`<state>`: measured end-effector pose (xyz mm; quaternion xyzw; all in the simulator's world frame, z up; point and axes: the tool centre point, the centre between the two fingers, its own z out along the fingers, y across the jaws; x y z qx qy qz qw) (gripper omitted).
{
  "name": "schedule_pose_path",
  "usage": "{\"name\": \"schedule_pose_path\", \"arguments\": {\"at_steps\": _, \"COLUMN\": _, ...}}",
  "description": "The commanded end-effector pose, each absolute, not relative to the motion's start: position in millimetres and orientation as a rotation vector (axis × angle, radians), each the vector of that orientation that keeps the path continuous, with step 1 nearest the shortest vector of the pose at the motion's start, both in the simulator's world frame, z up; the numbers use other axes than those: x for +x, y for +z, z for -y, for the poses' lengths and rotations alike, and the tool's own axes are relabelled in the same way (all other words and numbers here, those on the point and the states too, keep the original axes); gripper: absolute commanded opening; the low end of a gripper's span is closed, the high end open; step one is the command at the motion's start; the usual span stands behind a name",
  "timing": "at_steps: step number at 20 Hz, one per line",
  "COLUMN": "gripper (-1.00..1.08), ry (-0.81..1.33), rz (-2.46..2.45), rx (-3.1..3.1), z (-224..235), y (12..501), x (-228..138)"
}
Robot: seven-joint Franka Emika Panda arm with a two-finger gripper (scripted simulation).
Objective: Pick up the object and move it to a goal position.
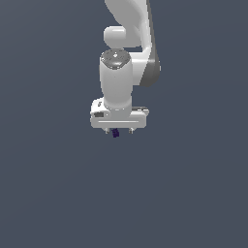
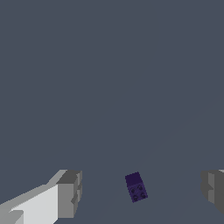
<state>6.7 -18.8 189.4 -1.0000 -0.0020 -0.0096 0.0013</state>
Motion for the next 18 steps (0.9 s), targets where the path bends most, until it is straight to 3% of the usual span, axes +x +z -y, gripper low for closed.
{"name": "schedule_pose_path", "arguments": {"at_steps": 1, "gripper": 1.00, "ry": -0.025, "rz": -0.001, "rx": -3.137, "z": 22.5, "y": 189.7, "x": 5.4}}
{"name": "schedule_pose_path", "arguments": {"at_steps": 18, "gripper": 1.00, "ry": -0.017, "rz": 0.181, "rx": -3.138, "z": 33.5, "y": 144.7, "x": -24.8}}
